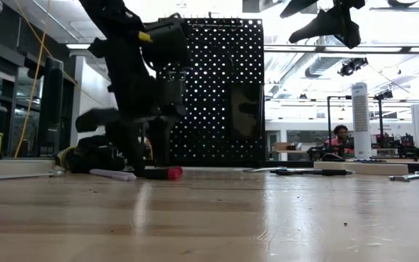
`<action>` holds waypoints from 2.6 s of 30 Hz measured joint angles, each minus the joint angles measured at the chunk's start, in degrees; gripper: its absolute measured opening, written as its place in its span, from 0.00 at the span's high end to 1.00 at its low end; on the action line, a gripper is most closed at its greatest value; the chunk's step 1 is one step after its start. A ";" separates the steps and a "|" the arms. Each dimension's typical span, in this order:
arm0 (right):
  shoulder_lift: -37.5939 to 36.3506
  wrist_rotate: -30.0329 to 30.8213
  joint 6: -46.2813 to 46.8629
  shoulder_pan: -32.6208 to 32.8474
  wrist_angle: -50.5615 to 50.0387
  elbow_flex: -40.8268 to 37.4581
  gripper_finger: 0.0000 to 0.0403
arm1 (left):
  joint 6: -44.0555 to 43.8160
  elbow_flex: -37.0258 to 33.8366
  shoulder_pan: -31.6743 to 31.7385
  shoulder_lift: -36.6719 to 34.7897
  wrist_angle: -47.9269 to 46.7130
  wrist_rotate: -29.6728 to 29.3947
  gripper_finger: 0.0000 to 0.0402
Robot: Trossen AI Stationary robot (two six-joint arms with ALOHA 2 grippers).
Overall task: Hang tools onto peg board
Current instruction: Put the nut driver into the black bin on the pegboard
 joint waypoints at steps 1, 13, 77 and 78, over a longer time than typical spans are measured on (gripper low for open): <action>0.00 0.00 0.00 0.00 -0.03 0.00 0.52 | 0.34 0.00 0.00 0.74 0.53 -0.85 0.48; 0.00 -1.83 0.95 0.02 0.01 0.00 0.52 | -1.50 0.35 -0.08 5.30 1.66 -2.87 0.92; -8.66 3.41 -6.06 -0.15 3.04 0.00 0.52 | -15.91 7.26 1.57 -0.29 -1.50 7.83 0.48; -8.66 3.43 -5.91 -0.15 3.00 0.00 0.52 | -15.57 7.23 1.14 0.61 -1.88 7.64 0.46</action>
